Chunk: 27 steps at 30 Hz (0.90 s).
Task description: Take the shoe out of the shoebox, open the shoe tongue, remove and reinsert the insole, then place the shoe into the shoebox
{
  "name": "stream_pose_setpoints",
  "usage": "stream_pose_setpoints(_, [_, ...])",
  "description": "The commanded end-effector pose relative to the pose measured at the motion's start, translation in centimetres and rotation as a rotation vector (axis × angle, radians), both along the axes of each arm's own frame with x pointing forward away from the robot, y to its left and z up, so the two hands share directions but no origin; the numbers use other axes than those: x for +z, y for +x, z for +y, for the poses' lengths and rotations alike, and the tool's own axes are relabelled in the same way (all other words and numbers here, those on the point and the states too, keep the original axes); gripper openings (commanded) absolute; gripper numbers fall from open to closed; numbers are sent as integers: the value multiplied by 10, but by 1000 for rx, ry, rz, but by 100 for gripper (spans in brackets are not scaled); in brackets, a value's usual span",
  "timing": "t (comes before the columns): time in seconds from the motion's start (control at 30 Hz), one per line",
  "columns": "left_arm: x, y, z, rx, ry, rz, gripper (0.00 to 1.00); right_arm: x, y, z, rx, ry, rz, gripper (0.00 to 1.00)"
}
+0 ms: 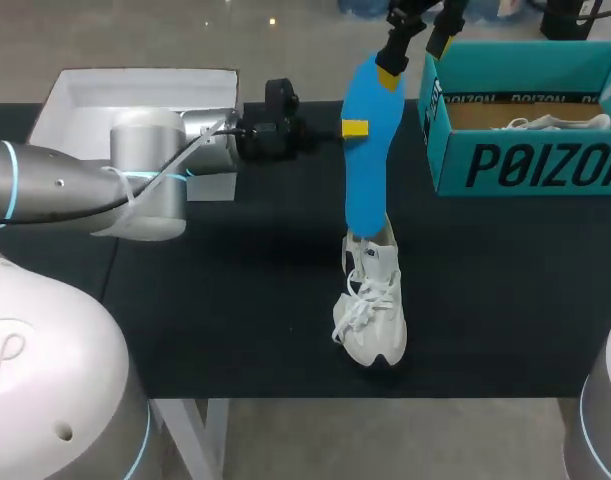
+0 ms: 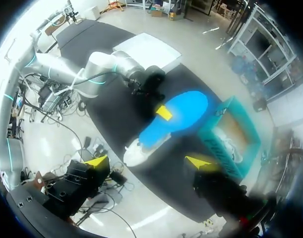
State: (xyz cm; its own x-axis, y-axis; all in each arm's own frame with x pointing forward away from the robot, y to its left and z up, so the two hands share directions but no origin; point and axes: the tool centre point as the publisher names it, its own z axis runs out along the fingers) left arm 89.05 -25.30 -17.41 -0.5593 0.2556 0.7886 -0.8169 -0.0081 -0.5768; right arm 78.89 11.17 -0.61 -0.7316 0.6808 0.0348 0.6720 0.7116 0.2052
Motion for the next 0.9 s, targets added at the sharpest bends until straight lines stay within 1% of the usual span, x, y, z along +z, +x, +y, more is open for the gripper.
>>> stream_pose_setpoints(0.03, [-3, 9, 0, -28, -49, 289, 0, 0, 1, 0, 0, -1, 1, 100])
stream_pose_setpoints(0.17, [-8, 10, 0, 10, -36, 317, 0, 0, 1, 0, 0, -1, 1, 100])
stream_pose_setpoints(0.4, [-7, 11, -2, 47, -2, 303, 0, 0, 1, 0, 0, -1, 1, 100])
stream_pose_setpoints(0.5, [-10, 12, -2, 72, 41, 277, 0, 0, 1, 0, 0, -1, 1, 100])
stream_pose_setpoints(0.57, [-8, 14, -4, 106, 18, 272, 0, 0, 1, 0, 0, -1, 1, 100])
stream_pose_setpoints(0.9, [-8, 14, -4, 106, 18, 272, 0, 0, 1, 0, 0, -1, 1, 100])
